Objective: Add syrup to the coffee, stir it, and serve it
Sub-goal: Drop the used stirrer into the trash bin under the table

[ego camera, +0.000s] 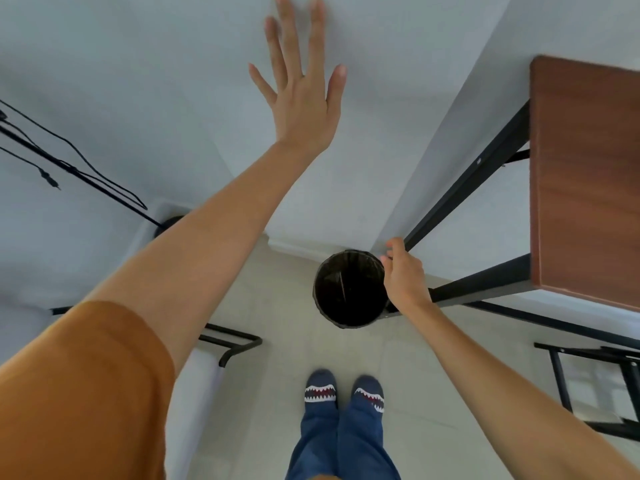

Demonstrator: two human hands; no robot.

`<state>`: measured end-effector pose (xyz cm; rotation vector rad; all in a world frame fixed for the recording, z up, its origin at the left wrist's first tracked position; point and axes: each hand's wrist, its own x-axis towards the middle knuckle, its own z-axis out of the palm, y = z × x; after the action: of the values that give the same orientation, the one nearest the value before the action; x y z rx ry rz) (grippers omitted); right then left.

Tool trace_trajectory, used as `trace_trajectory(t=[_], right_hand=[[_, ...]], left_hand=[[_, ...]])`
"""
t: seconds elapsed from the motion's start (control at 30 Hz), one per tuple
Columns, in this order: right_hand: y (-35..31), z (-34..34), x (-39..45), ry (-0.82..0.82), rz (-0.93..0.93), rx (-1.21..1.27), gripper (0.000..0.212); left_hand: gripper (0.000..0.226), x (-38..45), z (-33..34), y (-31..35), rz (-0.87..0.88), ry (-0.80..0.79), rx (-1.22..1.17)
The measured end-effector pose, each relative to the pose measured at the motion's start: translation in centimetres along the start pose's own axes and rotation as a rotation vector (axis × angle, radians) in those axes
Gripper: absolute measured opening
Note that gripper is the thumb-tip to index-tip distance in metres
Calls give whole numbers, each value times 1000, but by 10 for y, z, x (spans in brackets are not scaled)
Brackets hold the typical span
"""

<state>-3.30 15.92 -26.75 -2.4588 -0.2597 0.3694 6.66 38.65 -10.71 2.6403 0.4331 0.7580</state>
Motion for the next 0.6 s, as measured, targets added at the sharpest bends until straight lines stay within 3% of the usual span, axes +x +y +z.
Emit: trace_trajectory(t=[0.33,0.6], right_hand=[[-58,-51,-17,175,-135,112,21],[-113,-157,-41,455,-306,96,21]], left_hand=[[68,-2,-28,9,-19,-167,-2],[68,-10,-56,74,19,-193,-119]])
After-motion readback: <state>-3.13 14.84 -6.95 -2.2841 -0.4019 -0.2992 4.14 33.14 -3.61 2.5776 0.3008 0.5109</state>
